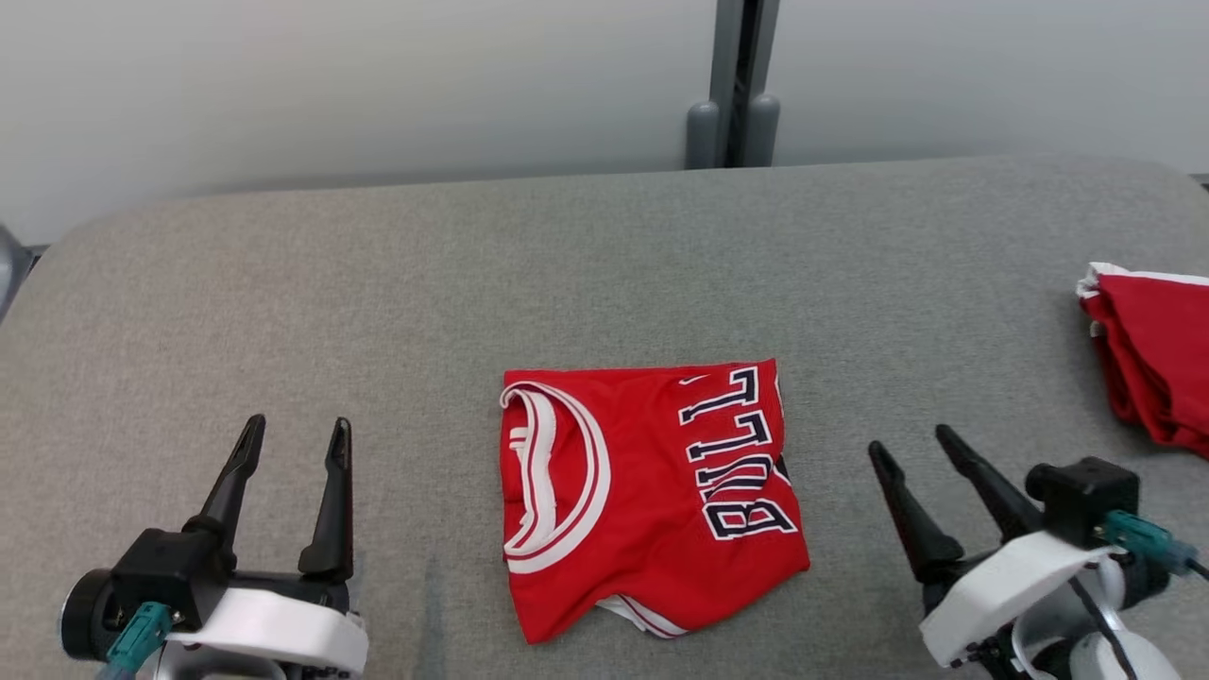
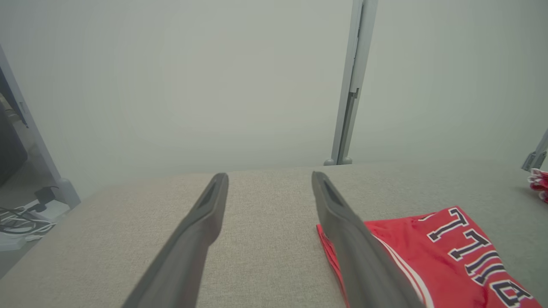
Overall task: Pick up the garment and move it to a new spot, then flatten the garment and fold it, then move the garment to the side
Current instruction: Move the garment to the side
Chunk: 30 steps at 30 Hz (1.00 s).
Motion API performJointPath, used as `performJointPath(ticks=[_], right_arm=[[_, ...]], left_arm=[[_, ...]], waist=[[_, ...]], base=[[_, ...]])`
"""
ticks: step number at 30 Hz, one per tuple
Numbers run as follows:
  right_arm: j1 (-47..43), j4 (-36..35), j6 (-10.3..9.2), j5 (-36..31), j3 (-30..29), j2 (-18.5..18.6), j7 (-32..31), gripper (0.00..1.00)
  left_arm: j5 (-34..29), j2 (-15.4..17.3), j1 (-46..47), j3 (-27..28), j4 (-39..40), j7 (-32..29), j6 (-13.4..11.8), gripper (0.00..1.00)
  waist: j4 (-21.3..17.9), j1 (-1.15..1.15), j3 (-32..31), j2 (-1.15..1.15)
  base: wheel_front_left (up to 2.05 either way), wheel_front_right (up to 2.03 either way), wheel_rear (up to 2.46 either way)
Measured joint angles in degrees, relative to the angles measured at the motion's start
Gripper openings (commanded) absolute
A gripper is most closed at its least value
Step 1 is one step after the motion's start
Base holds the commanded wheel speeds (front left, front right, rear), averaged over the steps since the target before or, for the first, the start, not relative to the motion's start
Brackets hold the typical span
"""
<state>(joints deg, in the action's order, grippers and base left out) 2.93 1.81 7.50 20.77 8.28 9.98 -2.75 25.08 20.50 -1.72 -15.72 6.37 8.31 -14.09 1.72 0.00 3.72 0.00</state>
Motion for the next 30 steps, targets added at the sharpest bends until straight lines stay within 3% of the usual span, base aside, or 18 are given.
performJointPath(ticks=[6, 16, 17, 19, 24, 30], right_arm=[[6.02, 8.66, 0.00, 3.30, 7.61, 0.67, -1.27, 1.00], [17.41, 25.62, 0.00, 11.34, 15.01, 1.52, -0.25, 1.00], [18.39, 26.61, 0.00, 12.57, 15.69, 1.59, -0.55, 0.93], [20.36, 27.64, 0.00, 14.58, 17.37, 2.18, -0.86, 0.00], [23.47, 28.38, 0.01, 19.80, 21.13, 4.08, -1.63, 0.00], [25.28, 24.54, 0.01, 20.52, 25.43, 8.95, 1.38, 0.00]], left_arm=[[-0.12, -1.81, 4.17, -1.71, -1.75, 1.43, 1.51, 1.00], [-0.04, -3.77, 8.88, -2.79, -6.09, 3.91, 3.46, 1.00], [-0.02, -3.85, 9.19, -2.82, -6.35, 4.09, 3.47, 1.00], [-0.02, -3.99, 9.64, -2.81, -6.73, 4.33, 3.53, 1.00], [-0.02, -4.00, 10.54, -2.65, -7.33, 4.83, 3.70, 1.00], [-0.23, -4.02, 11.36, -2.63, -7.39, 5.33, 3.94, 1.00]], waist=[[2.87, 0.00, 4.27, 0.00], [7.45, 0.00, 10.39, 0.00], [7.64, 0.00, 10.68, 0.00], [7.84, 0.00, 11.20, 0.00], [7.50, 0.00, 12.03, 0.00], [6.02, 0.00, 12.27, 0.00]], base=[[0.00, 0.00, 0.00], [0.00, 0.00, 0.00], [0.00, 0.00, 0.00], [0.00, 0.00, 0.00], [0.00, 0.00, 0.00], [0.00, 0.00, 0.00]])
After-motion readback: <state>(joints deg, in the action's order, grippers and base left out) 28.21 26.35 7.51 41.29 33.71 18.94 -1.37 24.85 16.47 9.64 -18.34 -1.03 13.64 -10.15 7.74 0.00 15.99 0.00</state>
